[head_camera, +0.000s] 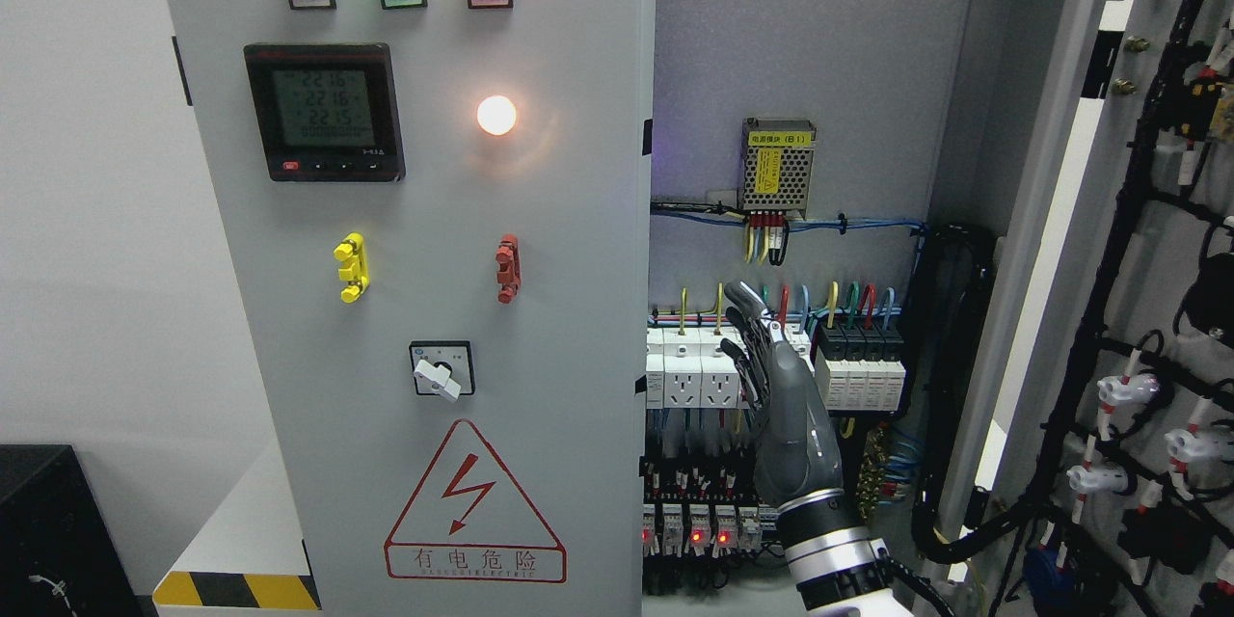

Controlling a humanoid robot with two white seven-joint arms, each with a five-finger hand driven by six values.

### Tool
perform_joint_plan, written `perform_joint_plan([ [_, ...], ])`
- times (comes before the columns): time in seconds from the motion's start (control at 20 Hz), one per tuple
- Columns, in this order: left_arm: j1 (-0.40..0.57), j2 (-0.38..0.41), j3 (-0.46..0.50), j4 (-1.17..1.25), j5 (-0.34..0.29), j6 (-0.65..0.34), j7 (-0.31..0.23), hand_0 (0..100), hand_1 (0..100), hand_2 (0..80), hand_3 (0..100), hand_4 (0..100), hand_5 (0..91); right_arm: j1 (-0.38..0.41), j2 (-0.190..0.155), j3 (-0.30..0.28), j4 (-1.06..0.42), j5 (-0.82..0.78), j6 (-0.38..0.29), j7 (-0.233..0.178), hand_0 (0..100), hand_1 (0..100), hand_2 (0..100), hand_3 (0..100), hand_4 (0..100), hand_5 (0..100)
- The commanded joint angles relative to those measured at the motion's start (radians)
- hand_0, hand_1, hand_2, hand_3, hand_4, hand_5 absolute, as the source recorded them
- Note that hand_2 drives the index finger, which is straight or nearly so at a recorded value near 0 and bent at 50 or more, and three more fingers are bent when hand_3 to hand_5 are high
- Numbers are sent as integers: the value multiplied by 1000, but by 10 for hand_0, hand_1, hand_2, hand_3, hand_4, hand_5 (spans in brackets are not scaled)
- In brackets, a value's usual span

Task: Open door with both hands
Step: 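Reach the right hand into the gap at the closed door's edge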

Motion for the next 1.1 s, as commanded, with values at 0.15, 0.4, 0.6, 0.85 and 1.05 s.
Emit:
perform_joint_plan([
  [0.15, 28, 0, 0, 0, 0, 0, 0, 0, 0, 0, 0, 0, 0, -93, -37, -2, 183, -85, 12, 85, 0, 0, 0, 0, 0, 0],
  [0.4, 28, 0, 0, 0, 0, 0, 0, 0, 0, 0, 0, 0, 0, -127, -76, -8, 205, -144, 61, 150, 0, 0, 0, 0, 0, 0],
  [0.6, 28, 0, 0, 0, 0, 0, 0, 0, 0, 0, 0, 0, 0, -148, -111, -14, 220, -145, 70, 244, 0, 0, 0, 0, 0, 0],
  [0.85, 28, 0, 2, 0, 0, 0, 0, 0, 0, 0, 0, 0, 0, -168, -114, -20, 220, -148, 93, 337, 0, 0, 0, 0, 0, 0],
  [1.05, 28, 0, 0, 0, 0, 0, 0, 0, 0, 0, 0, 0, 0, -199, -116, -26, 236, -255, 107, 340, 0, 0, 0, 0, 0, 0],
])
